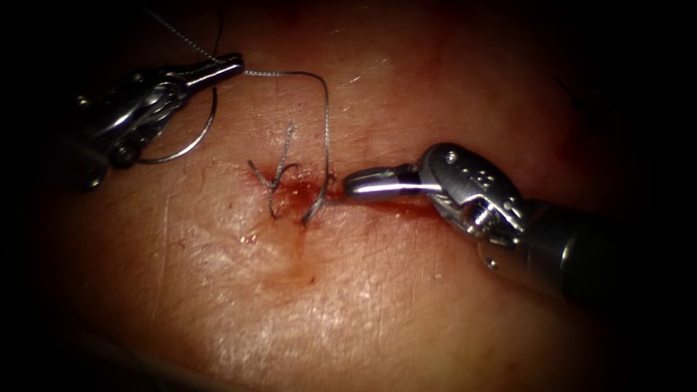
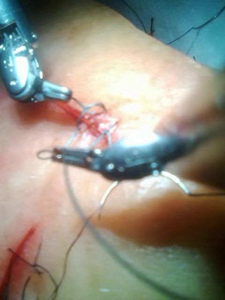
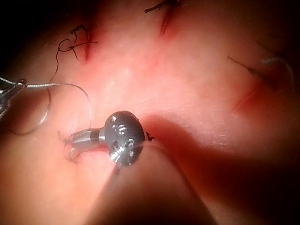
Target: Wound Closure
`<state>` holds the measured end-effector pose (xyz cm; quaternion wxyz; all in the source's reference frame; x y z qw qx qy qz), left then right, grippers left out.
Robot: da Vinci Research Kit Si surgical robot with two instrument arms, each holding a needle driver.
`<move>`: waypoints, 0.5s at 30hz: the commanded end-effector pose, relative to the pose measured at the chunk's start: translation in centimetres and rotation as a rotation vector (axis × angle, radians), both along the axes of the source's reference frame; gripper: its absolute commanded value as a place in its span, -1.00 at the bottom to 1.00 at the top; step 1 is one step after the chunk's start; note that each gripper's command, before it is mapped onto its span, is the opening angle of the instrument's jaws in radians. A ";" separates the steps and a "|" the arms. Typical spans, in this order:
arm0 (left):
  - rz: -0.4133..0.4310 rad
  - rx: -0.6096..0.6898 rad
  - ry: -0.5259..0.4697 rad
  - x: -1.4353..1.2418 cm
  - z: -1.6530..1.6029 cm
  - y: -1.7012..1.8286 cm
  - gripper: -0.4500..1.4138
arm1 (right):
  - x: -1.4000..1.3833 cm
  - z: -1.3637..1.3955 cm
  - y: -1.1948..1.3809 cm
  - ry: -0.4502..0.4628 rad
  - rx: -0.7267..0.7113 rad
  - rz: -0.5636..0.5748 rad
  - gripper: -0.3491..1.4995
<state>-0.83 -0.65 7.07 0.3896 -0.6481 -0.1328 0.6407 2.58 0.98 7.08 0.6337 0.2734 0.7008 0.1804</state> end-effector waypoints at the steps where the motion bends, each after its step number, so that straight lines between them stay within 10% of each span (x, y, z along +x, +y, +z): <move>1: 0.009 0.005 0.018 -0.10 0.14 0.02 -1.00 | 0.14 -0.02 -0.13 0.010 0.006 0.001 -1.00; 15: -0.016 -0.055 0.082 -0.76 0.41 1.61 -1.00 | 0.52 -0.15 -1.11 -0.019 -0.043 -0.018 -1.00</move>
